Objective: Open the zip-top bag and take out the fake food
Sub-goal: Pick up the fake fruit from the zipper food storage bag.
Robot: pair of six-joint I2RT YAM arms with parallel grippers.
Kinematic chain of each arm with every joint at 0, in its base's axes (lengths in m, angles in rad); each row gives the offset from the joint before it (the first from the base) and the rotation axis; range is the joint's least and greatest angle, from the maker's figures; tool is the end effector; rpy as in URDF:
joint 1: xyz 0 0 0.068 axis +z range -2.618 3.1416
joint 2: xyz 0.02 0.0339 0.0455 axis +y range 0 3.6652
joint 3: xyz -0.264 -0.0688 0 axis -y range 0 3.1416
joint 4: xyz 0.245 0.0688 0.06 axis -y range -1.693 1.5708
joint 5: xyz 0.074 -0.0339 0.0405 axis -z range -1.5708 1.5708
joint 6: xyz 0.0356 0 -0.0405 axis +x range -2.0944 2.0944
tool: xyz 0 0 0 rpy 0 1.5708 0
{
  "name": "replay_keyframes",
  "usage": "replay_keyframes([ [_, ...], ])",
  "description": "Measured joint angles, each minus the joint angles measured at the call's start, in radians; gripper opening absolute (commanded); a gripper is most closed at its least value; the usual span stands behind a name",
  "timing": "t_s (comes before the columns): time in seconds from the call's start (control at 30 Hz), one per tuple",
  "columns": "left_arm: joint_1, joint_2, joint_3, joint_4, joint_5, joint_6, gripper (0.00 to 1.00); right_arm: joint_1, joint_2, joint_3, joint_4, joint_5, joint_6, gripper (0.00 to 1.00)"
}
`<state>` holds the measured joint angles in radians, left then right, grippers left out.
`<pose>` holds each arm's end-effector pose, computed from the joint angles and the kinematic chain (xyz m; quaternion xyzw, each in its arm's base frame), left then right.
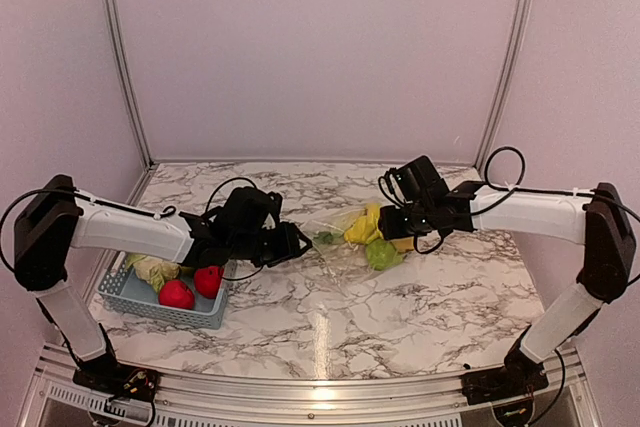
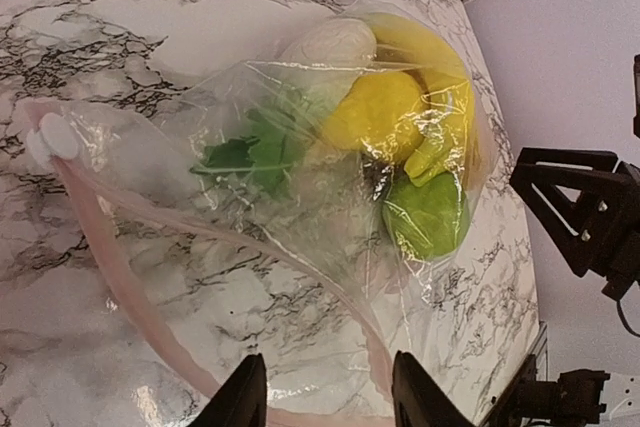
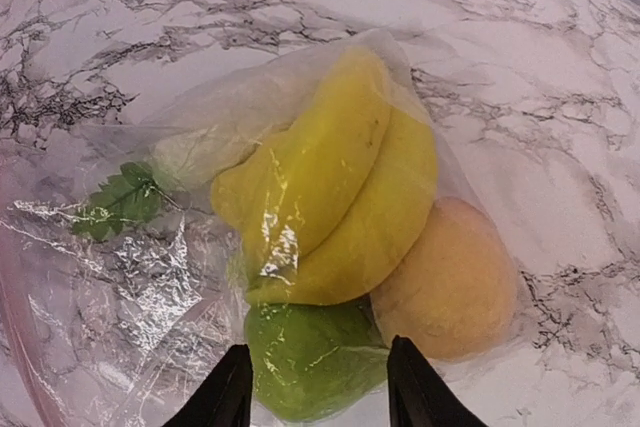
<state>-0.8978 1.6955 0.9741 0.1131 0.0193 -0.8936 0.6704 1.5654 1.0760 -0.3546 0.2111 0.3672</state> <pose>0.2278 -0.2869 0.1961 0.0063 0.8864 -0.3667 0.2826 0.2674 0.2025 0.2340 -0.1034 0.9245 0.0897 0.3558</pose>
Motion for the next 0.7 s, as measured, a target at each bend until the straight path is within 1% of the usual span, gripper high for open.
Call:
replay_keyframes([
  [0.1,-0.010,0.048,0.009,0.042,0.008,-0.022,0.37,0.000,0.000,-0.035,-0.003,0.003,0.005,0.40],
  [0.17,-0.014,0.069,0.010,0.056,0.006,-0.034,0.36,0.000,0.000,-0.051,-0.001,0.008,0.008,0.38],
  [0.37,-0.014,0.132,0.023,0.082,0.006,-0.052,0.28,0.000,0.000,-0.087,0.003,0.026,0.027,0.31],
  [0.63,-0.014,0.237,0.104,0.101,0.006,-0.068,0.25,-0.002,0.019,-0.095,0.042,0.044,0.058,0.24],
  [0.7,-0.014,0.257,0.125,0.104,0.006,-0.069,0.23,-0.002,0.021,-0.100,0.056,0.054,0.074,0.23],
])
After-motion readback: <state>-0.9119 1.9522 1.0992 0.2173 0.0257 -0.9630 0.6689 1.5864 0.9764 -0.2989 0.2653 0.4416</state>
